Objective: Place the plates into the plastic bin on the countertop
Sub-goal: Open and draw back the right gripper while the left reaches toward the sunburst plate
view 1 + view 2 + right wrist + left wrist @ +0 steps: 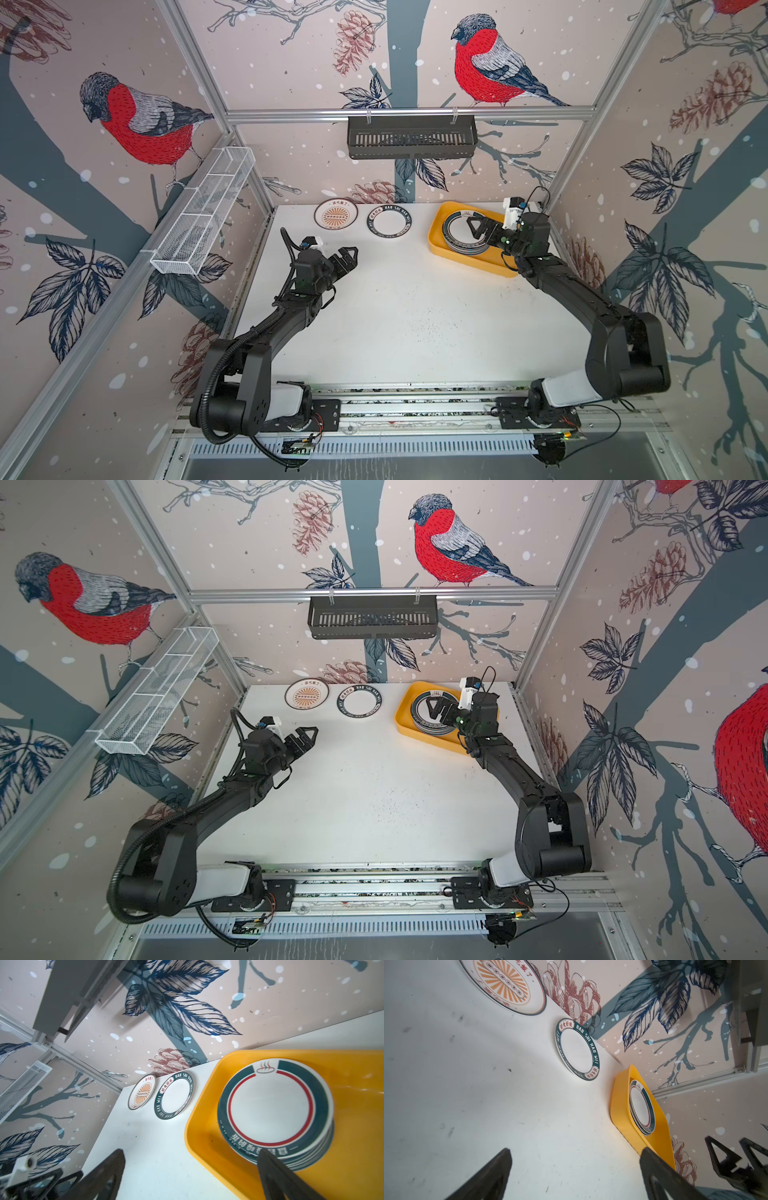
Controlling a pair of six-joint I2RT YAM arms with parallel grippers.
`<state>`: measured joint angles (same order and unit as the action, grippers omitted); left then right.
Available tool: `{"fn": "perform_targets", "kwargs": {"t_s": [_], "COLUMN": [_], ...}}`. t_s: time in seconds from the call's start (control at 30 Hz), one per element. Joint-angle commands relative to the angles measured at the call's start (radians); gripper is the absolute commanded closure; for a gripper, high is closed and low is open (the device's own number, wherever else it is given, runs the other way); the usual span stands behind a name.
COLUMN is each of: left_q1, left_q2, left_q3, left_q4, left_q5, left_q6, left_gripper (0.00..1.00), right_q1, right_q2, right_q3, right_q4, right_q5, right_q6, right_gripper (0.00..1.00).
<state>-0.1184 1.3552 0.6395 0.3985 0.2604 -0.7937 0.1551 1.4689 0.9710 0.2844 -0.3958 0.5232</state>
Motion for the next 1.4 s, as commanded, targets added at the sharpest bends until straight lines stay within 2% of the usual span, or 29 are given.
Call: {"fn": "perform_targets", "kwargs": {"t_s": [0.0,0.13,0.47,0.8,1.37], "left_q1": [0.048,0.101,0.178,0.207,0.243], "left_q2": [0.045,0.123,0.292,0.504,0.732], "left_q3": [0.031,0.065,0.148,0.303,0.52], "left_q4": [-0.022,-0.014,-0.014,-0.004,-0.049], "left_q5": [0.039,0.086,0.091,0.092,0.08], "left_q6": [-0.007,0.001,-0.036,-0.091,-0.136], "left_gripper": [0.04,0.04,0.04,0.04,0.04], "right_q1": [0.03,0.082,0.195,0.292,0.304], "right_q2": [-0.02,-0.047,-0.072,-0.07,-0.061], "right_q3": [-0.013,-0.025,-0.084,-0.107,-0.066], "right_q4": [0.059,0.051,0.067,0.096,0.053], "right_q5": [0.003,0.019,0.038,0.029,0.073], "right_q6": [-0.059,-0.098,-0.08,-0.058,-0.074], "right_gripper": [0.0,0.0,0.0,0.0,0.0]}}
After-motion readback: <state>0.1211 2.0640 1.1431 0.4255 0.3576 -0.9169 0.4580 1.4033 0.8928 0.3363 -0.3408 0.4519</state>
